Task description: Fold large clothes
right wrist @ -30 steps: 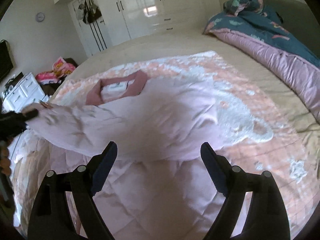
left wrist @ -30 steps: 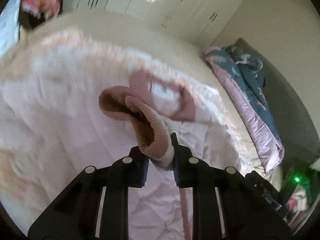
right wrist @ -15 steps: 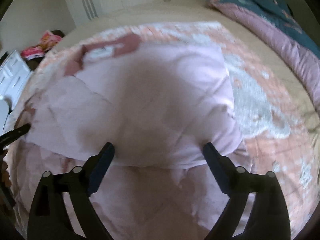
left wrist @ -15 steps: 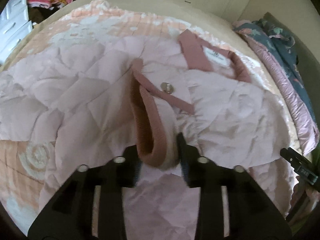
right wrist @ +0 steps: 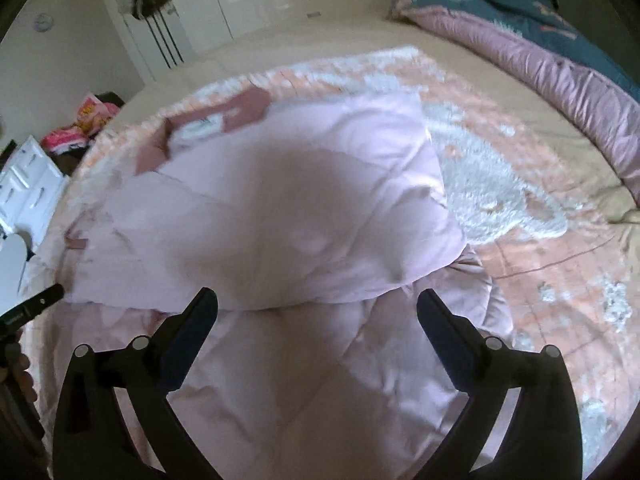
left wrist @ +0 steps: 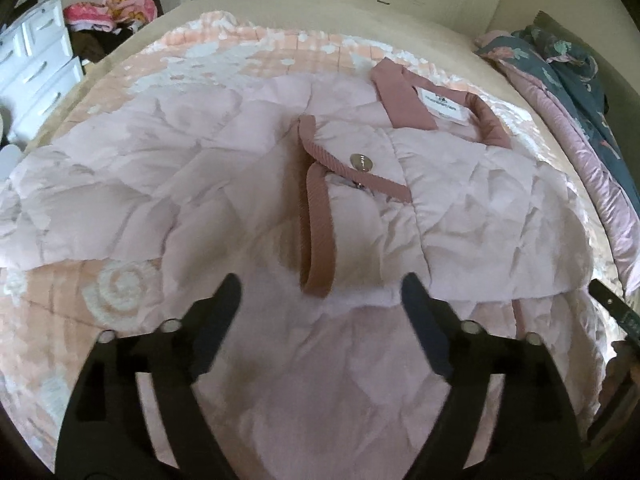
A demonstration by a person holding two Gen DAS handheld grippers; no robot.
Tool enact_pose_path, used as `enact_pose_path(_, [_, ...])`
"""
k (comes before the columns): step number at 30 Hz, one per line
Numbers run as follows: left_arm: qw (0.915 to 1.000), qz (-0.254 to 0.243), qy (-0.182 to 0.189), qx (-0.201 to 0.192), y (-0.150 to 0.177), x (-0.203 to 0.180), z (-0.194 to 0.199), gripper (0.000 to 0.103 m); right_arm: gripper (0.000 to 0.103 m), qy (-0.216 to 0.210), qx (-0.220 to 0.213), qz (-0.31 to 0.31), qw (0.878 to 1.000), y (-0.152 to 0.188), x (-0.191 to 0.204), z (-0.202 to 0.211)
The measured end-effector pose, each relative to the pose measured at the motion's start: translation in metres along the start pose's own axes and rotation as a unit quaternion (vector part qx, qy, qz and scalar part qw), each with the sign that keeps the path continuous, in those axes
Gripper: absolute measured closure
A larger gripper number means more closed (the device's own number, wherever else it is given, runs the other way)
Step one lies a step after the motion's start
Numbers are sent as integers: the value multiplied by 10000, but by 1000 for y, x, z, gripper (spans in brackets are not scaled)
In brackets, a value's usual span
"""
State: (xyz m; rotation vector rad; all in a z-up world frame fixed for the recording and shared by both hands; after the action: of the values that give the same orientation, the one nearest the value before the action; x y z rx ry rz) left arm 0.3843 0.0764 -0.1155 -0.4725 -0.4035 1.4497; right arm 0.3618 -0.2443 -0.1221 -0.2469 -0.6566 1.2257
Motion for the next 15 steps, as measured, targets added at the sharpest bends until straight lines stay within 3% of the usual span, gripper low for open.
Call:
enact_pose_path(2, [10000,44,-83,17,3,2,8,9,4,-123,-46,24,9999,3,6,11])
enact_pose_path(8, [9995,109,-293,16,13,8,31,9,4,-422,-135,50,9990,18,26,38])
enact_pose_path(15, [9992,256,-282,-128,24,24,57,9,4,-489,-282,220,9982,35,52,62])
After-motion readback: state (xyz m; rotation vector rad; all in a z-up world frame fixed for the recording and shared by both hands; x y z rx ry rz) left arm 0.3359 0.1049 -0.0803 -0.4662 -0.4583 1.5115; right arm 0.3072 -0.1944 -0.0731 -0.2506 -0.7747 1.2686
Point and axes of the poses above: each gripper's, at about its wrist camera, not at the fingertips, and z roughly against the way its jaws point, x to its left, y to its underside, the point moved 8 cm from there along -z, roughly the way its jaws point, and after that the axes turned 13 degrees about -z, right-handed, at the moved point
